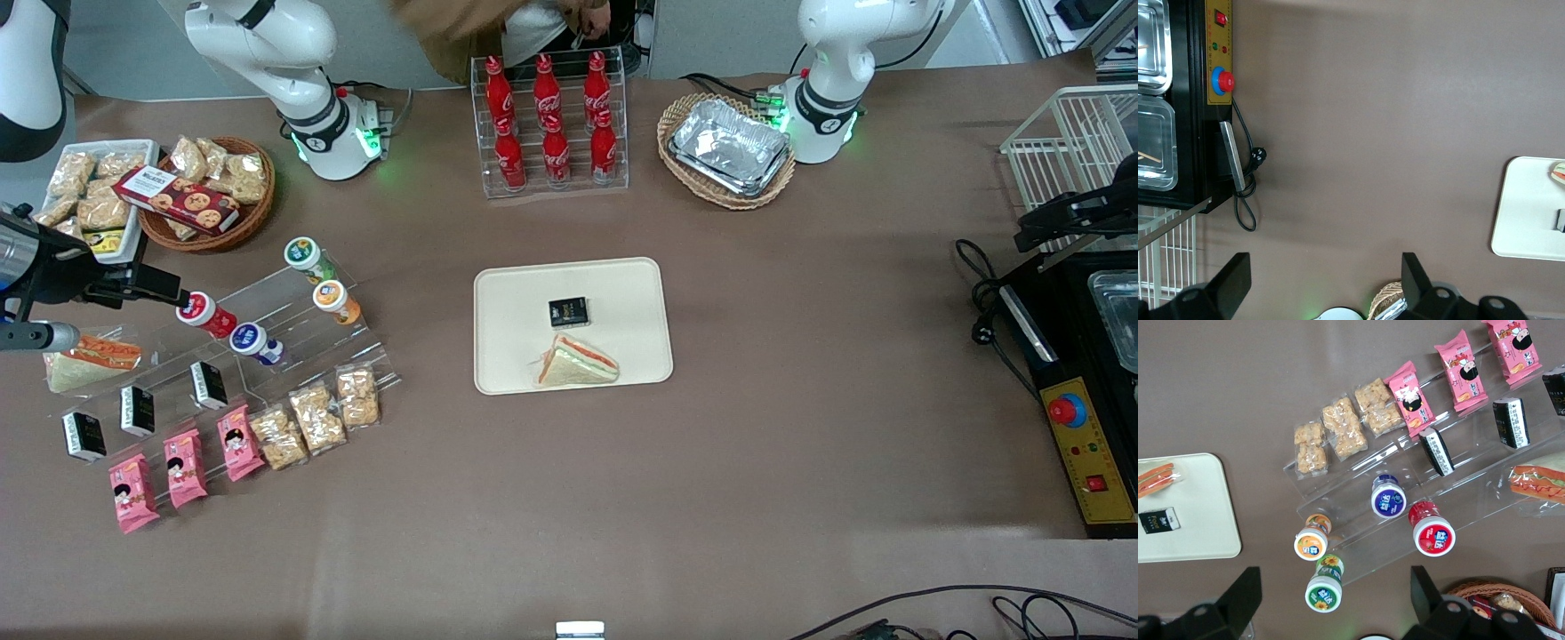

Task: Place green gum on tray
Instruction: 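Move the right gripper over the acrylic stand toward the green gum canister, then lower the right gripper and close it on the green gum canister, then lift the green canister and carry it over the cream tray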

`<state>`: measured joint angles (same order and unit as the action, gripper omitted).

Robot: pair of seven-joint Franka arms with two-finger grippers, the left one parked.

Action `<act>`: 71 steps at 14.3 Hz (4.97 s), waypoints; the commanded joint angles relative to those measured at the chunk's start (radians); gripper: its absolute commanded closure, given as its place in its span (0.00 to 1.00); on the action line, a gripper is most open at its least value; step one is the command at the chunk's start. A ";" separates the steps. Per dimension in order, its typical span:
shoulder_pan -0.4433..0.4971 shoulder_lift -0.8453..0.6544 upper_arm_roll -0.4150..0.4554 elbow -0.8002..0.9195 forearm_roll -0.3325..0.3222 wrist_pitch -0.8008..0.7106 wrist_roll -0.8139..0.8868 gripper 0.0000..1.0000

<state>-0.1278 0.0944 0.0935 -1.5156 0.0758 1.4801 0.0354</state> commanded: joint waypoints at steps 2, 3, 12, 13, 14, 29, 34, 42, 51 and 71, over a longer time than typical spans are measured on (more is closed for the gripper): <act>-0.010 0.011 0.003 0.031 -0.013 -0.004 -0.016 0.00; -0.015 0.010 0.003 0.032 -0.013 -0.004 -0.015 0.00; 0.001 -0.125 0.014 -0.112 -0.011 0.017 -0.011 0.00; 0.004 -0.155 0.015 -0.168 -0.011 0.046 -0.011 0.00; 0.016 -0.195 0.015 -0.237 -0.010 0.084 -0.009 0.00; 0.142 -0.464 0.014 -1.000 0.052 0.606 -0.015 0.00; 0.143 -0.461 0.015 -1.083 0.051 0.700 -0.015 0.00; 0.140 -0.449 0.011 -1.075 0.051 0.703 -0.029 0.61; 0.060 -0.331 -0.032 -0.590 0.044 0.263 -0.175 0.62; 0.499 0.002 -0.020 -0.279 0.082 0.263 0.346 0.61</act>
<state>0.3141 0.0855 0.0846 -1.6707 0.1393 1.5774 0.3433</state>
